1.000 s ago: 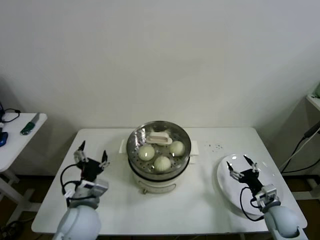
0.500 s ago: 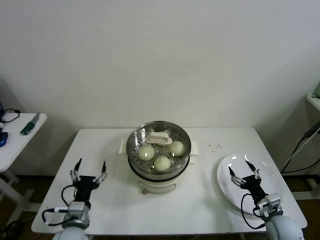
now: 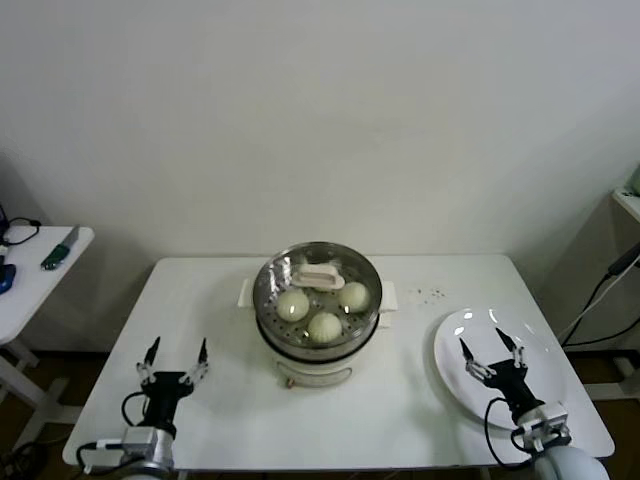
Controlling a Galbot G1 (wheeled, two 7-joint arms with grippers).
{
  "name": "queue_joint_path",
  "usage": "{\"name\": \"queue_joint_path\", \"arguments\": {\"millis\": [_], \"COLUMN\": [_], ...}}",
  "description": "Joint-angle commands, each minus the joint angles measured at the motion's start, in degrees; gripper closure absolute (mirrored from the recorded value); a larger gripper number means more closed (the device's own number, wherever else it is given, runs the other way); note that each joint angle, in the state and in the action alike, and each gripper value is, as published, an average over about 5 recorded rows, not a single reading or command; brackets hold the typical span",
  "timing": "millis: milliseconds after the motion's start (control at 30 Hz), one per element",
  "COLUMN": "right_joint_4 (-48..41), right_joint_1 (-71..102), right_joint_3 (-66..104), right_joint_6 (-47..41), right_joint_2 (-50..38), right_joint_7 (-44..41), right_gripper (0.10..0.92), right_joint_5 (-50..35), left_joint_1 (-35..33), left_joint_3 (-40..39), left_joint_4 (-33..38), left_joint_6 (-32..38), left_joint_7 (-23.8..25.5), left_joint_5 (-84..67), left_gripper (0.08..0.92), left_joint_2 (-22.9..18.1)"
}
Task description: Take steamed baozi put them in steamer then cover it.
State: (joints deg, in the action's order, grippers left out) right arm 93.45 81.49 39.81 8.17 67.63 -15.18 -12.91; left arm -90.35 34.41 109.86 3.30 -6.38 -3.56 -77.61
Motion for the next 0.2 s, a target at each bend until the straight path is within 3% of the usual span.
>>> {"name": "queue_joint_path", "arguments": {"millis": [33, 200], "right_joint_4": [0.6, 0.7], "right_joint_1": [1.6, 2.0], "right_joint_3": [1.2, 2.0], "right_joint_6": [1.5, 1.6], "right_joint_2": [1.5, 1.4], "right_joint_7": [-0.2, -0.4], "right_gripper": [0.203, 0.203], "right_joint_5": [0.5, 0.0], "left_joint_1": [-0.7, -1.0], "left_joint_3": [1.5, 1.5], "left_joint_4": [-0.7, 0.2], "left_joint_6": [2.0, 2.0], "left_joint_7": [1.4, 1.8], "left_joint_5": [-1.4, -1.3], "left_gripper": [0.177, 0.177], "left_joint_2": [-0.6, -0.6]}}
